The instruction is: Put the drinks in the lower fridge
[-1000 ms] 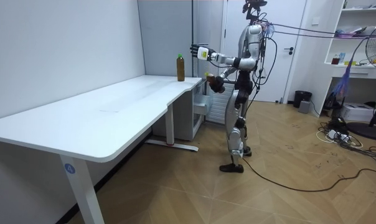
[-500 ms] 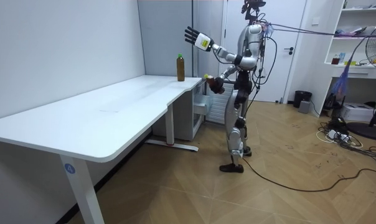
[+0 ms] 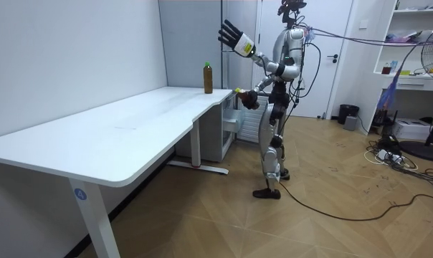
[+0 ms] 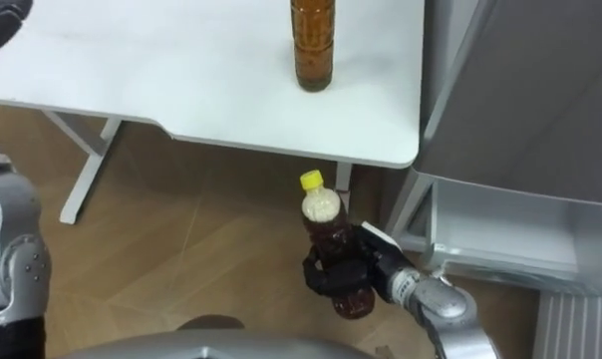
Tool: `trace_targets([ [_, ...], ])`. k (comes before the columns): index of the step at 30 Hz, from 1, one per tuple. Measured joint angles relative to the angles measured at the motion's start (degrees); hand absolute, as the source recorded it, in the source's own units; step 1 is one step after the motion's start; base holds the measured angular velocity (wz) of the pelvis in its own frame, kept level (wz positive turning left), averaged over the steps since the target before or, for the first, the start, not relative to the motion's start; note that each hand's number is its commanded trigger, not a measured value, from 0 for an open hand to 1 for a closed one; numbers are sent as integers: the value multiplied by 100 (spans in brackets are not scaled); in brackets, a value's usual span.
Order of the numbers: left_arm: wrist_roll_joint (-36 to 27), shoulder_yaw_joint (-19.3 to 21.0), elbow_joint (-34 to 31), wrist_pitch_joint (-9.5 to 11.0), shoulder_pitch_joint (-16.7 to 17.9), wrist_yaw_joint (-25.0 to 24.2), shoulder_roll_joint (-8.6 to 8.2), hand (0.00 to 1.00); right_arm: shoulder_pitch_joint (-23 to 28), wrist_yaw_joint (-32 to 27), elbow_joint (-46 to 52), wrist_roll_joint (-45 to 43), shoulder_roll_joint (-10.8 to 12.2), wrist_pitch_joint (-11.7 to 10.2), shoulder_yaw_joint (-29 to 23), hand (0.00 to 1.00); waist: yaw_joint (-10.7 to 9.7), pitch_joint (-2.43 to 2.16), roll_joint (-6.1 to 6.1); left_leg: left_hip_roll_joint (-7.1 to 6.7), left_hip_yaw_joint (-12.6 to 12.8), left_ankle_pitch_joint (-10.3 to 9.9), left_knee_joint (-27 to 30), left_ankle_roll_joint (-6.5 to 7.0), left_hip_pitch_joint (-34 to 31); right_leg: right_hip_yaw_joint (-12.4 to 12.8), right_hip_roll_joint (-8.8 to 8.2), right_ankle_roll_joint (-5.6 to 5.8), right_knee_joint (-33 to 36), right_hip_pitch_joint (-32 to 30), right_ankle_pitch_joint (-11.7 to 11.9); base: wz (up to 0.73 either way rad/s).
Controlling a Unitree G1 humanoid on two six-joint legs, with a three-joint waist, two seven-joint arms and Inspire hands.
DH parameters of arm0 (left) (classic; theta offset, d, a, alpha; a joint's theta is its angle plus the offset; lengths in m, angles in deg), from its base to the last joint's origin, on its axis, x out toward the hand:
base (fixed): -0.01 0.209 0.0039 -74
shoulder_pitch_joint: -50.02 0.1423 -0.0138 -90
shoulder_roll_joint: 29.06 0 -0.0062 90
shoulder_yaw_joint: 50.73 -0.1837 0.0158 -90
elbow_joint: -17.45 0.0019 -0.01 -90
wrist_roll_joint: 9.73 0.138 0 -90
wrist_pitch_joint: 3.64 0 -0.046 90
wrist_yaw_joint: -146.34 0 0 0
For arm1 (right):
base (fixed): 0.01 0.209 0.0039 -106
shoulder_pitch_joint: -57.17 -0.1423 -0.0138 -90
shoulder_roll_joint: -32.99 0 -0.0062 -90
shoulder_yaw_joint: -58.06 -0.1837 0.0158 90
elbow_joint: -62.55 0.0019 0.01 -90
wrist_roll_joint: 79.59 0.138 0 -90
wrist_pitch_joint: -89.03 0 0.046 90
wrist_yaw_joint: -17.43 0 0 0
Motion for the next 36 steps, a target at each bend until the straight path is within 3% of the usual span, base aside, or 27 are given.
trace_targets([
  [5, 4, 145, 873, -46, 309, 349, 5, 0, 7, -62, 2, -4, 24, 128, 4, 100, 63, -56, 4, -7, 17, 1, -34, 0, 52, 36, -1, 0, -58, 37, 1, -1],
  [10, -7, 84, 1843, -205, 576, 646, 11, 0, 21, -245, 0, 111, 21, 133, 21, 100, 158, -59, -4, -7, 27, -1, -60, -2, 57, 23, -4, -5, -61, 42, 6, 0],
  [14, -18, -201, 2716, -364, 762, 761, -3, 0, 13, -354, -83, 245, 70, 162, -1, 100, 154, -59, -13, -6, 7, -4, -62, -6, 60, 13, -3, -5, -54, 42, 6, 0],
  [16, -82, -295, 3009, -392, 781, 750, -3, 0, 3, -359, -84, 255, 74, 255, -3, 100, 146, -60, -16, -6, 8, -7, -54, -9, 60, 14, -4, -5, -51, 44, 6, 0],
  [24, -574, -543, 4766, -476, 776, 692, 4, 0, -57, -618, -615, 592, 166, 264, 4, 100, 111, -34, -60, -7, 8, -14, -41, -7, 81, 16, -6, 0, -99, 82, 3, 1],
  [28, -663, -673, 5105, -519, 783, 683, 6, 0, -72, -786, -719, 746, 169, 278, 6, 100, 86, -39, -99, -11, -4, -15, -25, -6, 39, 2, -3, -1, -114, 76, 3, 2],
  [31, -648, -702, 5726, -515, 736, 494, 26, 0, -200, -961, -918, 932, 168, 275, 3, 100, -6, -55, -60, -12, 3, -32, -24, -5, 48, 20, -3, 0, -81, 82, 5, 0],
  [36, -654, -871, 6389, -757, 804, 113, 22, 0, -283, -1199, -1281, 1018, 13, 275, 3, 100, -53, -70, -59, -11, 43, -39, -55, -10, 13, 81, -6, 0, -74, -5, 4, -4],
])
